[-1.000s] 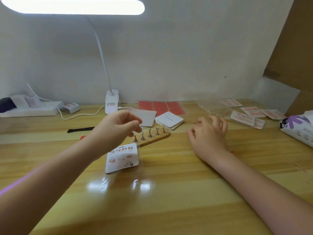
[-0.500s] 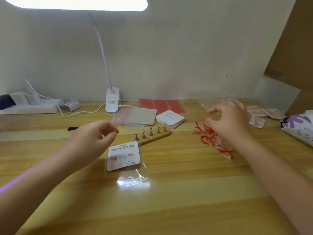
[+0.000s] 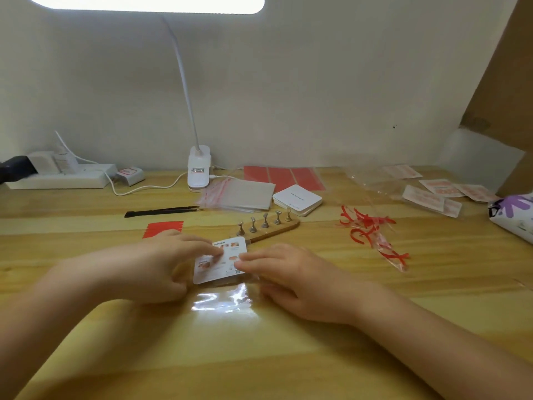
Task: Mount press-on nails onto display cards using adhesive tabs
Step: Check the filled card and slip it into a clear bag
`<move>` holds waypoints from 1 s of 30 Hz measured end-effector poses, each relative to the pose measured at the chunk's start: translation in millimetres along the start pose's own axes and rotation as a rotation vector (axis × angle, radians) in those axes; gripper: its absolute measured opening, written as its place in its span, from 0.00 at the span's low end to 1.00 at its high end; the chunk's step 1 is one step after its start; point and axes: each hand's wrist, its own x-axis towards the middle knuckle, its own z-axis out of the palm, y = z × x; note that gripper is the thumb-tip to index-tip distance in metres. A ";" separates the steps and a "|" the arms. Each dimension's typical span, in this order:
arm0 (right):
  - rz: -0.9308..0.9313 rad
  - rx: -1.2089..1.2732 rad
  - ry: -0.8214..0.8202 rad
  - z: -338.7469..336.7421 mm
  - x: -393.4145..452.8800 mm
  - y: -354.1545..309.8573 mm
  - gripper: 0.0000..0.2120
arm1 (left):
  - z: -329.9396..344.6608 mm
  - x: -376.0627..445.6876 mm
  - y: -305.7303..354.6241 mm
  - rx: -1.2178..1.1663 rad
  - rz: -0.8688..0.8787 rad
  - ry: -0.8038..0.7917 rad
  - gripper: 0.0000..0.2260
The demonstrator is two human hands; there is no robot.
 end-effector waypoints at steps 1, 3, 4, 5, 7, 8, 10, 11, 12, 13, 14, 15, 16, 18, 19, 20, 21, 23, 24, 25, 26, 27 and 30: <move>-0.005 -0.007 0.013 3.0 0.4 -0.5 0.22 | 0.9 0.6 -0.3 -0.018 0.010 0.003 0.30; -0.033 -0.026 0.079 4.7 -0.5 -0.4 0.19 | 3.4 1.9 1.1 -0.042 0.038 0.020 0.28; -0.050 -0.042 0.124 5.2 -1.2 -0.5 0.16 | 4.3 2.9 2.3 -0.047 0.060 0.034 0.28; -0.063 -0.056 0.176 6.2 -1.6 -0.9 0.14 | 4.7 3.4 3.8 -0.049 0.084 0.048 0.27; -0.069 -0.038 0.292 8.2 -2.2 -2.8 0.10 | 4.7 3.0 4.5 -0.053 0.126 0.076 0.26; -0.066 0.011 0.348 8.5 -2.1 -3.9 0.09 | 5.0 2.8 3.5 -0.065 0.148 0.097 0.26; -0.027 0.153 0.457 5.7 -1.1 -6.6 0.08 | 5.3 1.3 2.2 -0.138 0.192 0.157 0.28; 0.011 0.226 0.510 3.5 -1.1 -8.4 0.08 | 4.9 0.4 3.7 -0.203 0.217 0.209 0.29; 0.059 0.298 0.556 1.4 -1.4 -10.0 0.07 | 4.7 0.5 6.6 -0.286 0.253 0.289 0.28; 0.120 0.373 0.586 -0.3 -2.0 -11.2 0.06 | 5.3 1.8 10.8 -0.383 0.300 0.401 0.25; 0.186 0.451 0.597 -2.3 -2.5 -12.5 0.06 | 5.6 2.8 16.7 -0.489 0.336 0.527 0.19; 0.249 0.531 0.596 -4.8 -2.7 -13.9 0.07 | 5.6 3.5 24.1 -0.603 0.342 0.642 0.12; 0.302 0.611 0.597 -8.0 -2.1 -15.4 0.07 | 5.5 4.3 31.4 -0.716 0.315 0.730 0.08; 0.386 0.765 0.600 -15.0 0.2 -17.8 0.06 | 5.6 5.6 43.6 -0.936 0.224 0.813 0.07; 0.416 0.837 0.595 -18.9 1.2 -18.7 0.06 | 5.8 6.2 46.9 -1.043 0.177 0.806 0.07; 0.436 0.896 0.583 -22.8 1.6 -19.6 0.07 | 5.4 6.7 48.9 -1.141 0.138 0.783 0.07; 0.446 0.935 0.563 -26.2 2.0 -20.5 0.09 | 4.6 6.6 49.8 -1.227 0.105 0.752 0.08; 0.441 0.953 0.522 -31.5 1.9 -22.0 0.12 | 3.3 6.4 50.7 -1.350 0.065 0.691 0.10; 0.437 0.947 0.512 -33.7 1.9 -22.7 0.12 | 3.4 6.4 51.0 -1.383 0.060 0.677 0.10; 0.441 0.941 0.511 -35.3 2.0 -23.1 0.12 | 3.8 6.7 51.9 -1.403 0.058 0.680 0.10; 0.450 0.939 0.518 -36.6 2.3 -23.1 0.11 | 4.1 7.2 52.7 -1.415 0.059 0.704 0.10; 0.462 0.944 0.527 -37.6 2.5 -22.9 0.12 | 4.1 7.4 53.5 -1.429 0.063 0.743 0.10; 0.484 0.980 0.532 -40.3 3.2 -23.2 0.14 | 2.3 5.3 56.3 -1.495 0.109 0.870 0.16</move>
